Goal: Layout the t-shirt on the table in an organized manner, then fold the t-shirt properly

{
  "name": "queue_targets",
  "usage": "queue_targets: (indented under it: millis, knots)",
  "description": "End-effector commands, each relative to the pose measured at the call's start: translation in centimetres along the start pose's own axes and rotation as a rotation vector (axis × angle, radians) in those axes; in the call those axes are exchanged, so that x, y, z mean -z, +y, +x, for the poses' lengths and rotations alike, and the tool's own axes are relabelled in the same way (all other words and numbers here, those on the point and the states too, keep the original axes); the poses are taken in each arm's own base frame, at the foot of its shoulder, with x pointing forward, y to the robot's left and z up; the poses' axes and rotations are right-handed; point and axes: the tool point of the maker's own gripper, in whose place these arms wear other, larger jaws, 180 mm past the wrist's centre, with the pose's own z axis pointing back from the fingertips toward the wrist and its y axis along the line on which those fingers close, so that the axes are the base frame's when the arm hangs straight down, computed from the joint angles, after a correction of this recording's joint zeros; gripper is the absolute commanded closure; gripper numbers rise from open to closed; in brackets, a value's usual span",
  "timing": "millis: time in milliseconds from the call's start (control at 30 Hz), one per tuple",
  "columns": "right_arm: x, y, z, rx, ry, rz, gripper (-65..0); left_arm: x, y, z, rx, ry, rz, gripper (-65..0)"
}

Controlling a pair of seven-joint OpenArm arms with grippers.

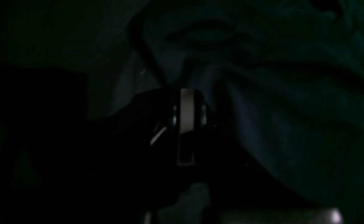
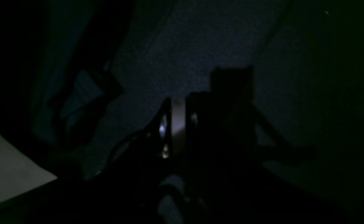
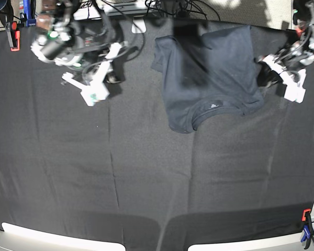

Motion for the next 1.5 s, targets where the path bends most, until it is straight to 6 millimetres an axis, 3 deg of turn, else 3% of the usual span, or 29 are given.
queue_targets:
  millis: [0, 133, 433, 600, 767, 1033, 1167, 1300, 1467]
  knots:
    - [-0.5, 0.1, 0.9, -0.011, -0.039, 0.011, -0.3, 0.1, -0.7, 1.5, 0.029, -0.044, -0.028, 0.0]
    - [-1.1, -0.7, 0.7, 0.021, -0.046, 0.004, -0.3, 1.5, -1.3, 1.8, 0.140, -0.014, -0.018, 0.0]
    - [-3.2, -2.1, 0.1, 0.009, -0.047, -0.050, -0.3, 2.4, -1.1, 7.3, 0.193, -0.174, 0.010, 0.0]
    - [-4.6, -2.7, 0.2, -0.029, -0.046, -0.087, -0.3, 2.1, -0.4, 8.3, 0.165, -0.225, 0.049, 0.0]
    - [-6.9, -2.7, 0.8, 0.002, -0.109, -0.082, -0.3, 0.1, -1.1, 6.7, 0.188, -0.206, 0.055, 0.0]
    - [-11.1, -3.1, -2.9, 0.103, -0.051, -0.113, -0.3, -7.9, -2.3, 3.7, 0.171, -0.156, 0.113, 0.0]
    - [-12.6, -3.0, -6.0, 0.158, 0.026, -0.134, -0.3, -11.4, -1.3, -0.3, 0.126, -0.039, 0.173, 0.0]
    - [-13.6, -1.2, -9.6, 0.224, 0.130, -0.113, -0.3, -14.2, -1.3, -6.1, 0.074, 0.146, 0.200, 0.0]
    - [-15.3, 1.0, -14.5, 0.310, 0.288, -0.122, -0.3, -16.9, -1.9, -10.8, 0.015, 0.286, 0.207, 0.0]
